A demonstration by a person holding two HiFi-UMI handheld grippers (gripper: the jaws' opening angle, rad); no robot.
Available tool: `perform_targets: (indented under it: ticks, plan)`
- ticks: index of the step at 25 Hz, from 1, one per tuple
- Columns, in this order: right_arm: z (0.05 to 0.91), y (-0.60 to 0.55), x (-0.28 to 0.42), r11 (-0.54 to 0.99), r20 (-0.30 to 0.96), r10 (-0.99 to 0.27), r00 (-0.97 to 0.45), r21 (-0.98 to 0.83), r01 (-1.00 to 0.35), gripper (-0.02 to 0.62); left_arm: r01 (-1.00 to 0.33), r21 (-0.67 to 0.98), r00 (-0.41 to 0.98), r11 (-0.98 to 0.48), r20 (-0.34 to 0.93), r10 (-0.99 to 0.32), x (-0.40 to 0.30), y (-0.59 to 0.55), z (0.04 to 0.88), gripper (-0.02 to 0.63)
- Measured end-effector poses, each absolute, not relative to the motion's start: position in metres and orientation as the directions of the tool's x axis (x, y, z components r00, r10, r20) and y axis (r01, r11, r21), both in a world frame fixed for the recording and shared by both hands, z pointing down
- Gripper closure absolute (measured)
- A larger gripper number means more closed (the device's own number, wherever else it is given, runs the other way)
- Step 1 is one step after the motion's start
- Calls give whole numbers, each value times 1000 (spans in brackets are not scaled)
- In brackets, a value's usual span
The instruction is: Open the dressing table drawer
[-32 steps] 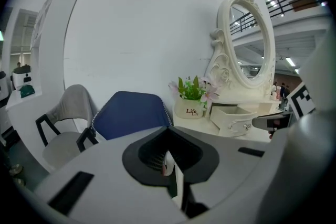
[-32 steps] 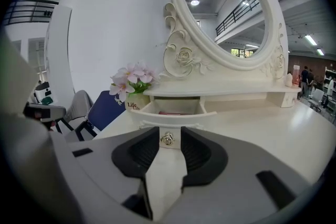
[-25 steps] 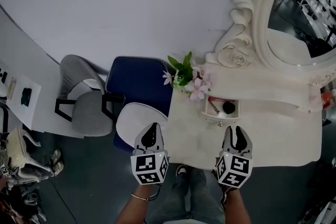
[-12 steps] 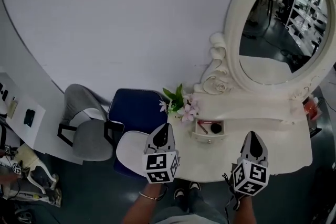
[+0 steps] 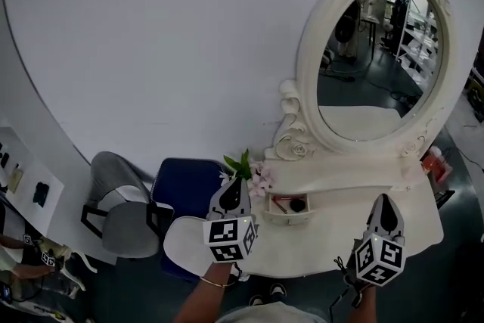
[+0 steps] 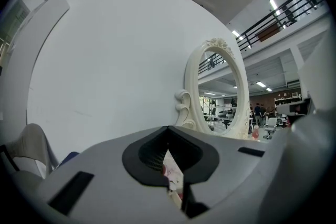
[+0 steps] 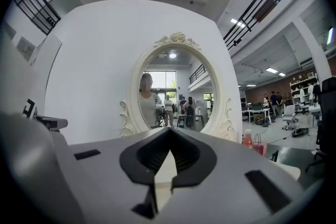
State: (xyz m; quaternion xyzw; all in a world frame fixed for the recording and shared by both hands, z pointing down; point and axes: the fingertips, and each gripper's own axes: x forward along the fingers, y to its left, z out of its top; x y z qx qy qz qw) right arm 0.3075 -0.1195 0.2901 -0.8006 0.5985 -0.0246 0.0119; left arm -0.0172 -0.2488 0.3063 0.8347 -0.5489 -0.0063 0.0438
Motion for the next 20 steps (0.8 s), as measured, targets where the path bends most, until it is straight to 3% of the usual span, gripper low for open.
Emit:
perform_targets:
  ticks: [8, 20]
  plan:
    - [286, -118, 341, -309, 15, -951, 309, -28, -950, 589, -919, 92, 386, -383, 5, -923, -9, -262, 290, 599]
    - [289, -134, 334, -250, 32, -968, 249, -14, -968, 591, -930, 86, 361, -357, 29, -932, -13, -258, 299, 600]
